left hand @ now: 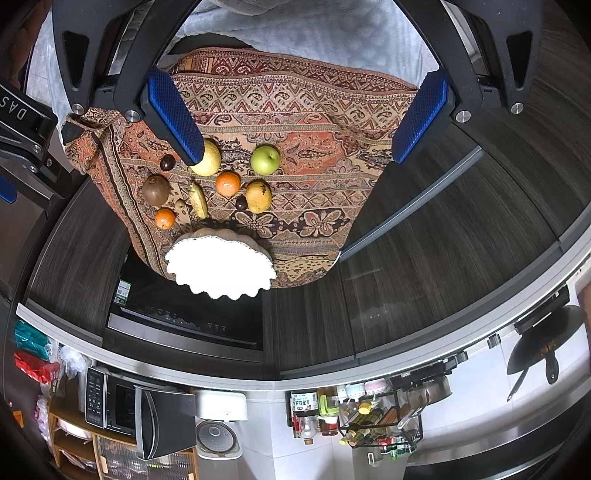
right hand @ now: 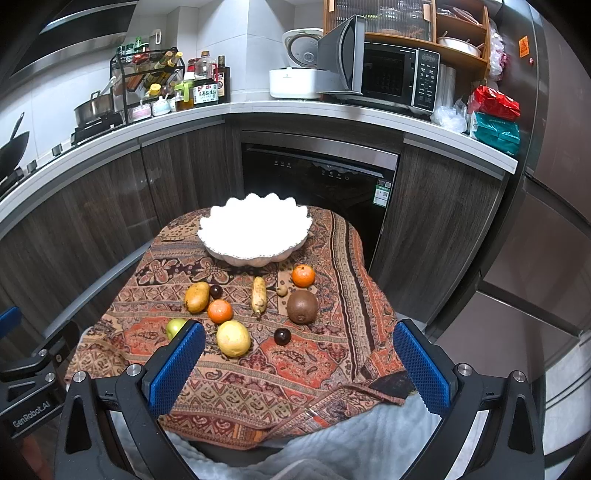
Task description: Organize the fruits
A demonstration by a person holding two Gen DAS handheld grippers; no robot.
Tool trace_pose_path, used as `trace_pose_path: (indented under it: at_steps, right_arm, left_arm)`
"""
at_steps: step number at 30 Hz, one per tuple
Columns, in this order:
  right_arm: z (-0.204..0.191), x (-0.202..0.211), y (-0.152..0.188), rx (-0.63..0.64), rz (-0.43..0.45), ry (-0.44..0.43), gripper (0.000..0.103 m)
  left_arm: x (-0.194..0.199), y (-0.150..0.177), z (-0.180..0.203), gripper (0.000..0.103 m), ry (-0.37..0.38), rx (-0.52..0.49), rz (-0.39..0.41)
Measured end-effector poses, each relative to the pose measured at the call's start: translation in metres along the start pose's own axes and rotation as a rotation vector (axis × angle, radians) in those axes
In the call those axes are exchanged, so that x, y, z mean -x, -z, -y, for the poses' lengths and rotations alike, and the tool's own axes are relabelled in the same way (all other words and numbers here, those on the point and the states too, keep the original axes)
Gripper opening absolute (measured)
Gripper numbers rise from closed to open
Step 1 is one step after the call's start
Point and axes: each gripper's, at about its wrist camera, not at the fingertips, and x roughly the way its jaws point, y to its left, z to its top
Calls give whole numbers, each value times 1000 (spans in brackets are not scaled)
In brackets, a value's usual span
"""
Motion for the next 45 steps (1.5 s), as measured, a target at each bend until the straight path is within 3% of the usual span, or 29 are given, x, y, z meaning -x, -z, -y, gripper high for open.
trace_pose_path:
  at_steps: [45]
  right_arm:
    - [5, -5, -3, -3, 2, 3, 103]
  left_arm:
    - [-7, -2, 6, 103, 5, -15, -7]
